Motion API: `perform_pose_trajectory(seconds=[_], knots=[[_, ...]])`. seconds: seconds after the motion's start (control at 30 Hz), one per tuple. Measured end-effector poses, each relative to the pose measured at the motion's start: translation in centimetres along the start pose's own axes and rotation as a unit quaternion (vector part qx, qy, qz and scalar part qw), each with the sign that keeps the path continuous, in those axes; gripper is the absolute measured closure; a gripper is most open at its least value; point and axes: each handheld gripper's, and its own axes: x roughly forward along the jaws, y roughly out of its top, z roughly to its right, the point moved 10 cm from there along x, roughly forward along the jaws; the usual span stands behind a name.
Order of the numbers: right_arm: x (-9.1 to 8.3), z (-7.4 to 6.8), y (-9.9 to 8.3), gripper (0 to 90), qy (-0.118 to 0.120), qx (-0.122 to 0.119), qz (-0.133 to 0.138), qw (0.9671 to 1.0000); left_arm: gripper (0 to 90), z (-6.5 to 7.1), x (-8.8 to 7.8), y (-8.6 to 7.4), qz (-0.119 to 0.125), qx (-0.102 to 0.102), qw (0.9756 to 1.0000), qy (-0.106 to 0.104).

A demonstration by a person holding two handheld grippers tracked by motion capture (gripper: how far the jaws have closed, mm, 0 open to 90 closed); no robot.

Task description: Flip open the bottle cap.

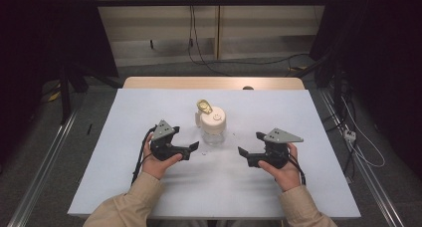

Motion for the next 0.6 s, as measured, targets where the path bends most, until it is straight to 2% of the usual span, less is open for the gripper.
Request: perform_pose_trajectory(seconds=[0.23, 0.57, 0.6], knots=[[-1.0, 0.6, -0.5, 12.0, -0.009, 0.006, 0.005, 0.9999, 4.9, -0.7, -1.5, -0.5, -0.001, 0.007, 1.0, 0.006], [-2.0, 0.8, -1.4, 12.0, -0.009, 0.007, 0.006, 0.9999, 4.7, -1.6, -4.0, -1.3, 0.006, 0.001, 0.9999, 0.013], [-2.1, 0.8, -1.4, 12.0, -0.01, 0.005, 0.007, 0.9999, 4.7, -1.7, -4.2, -1.3, 0.008, -0.005, 0.9999, 0.014]])
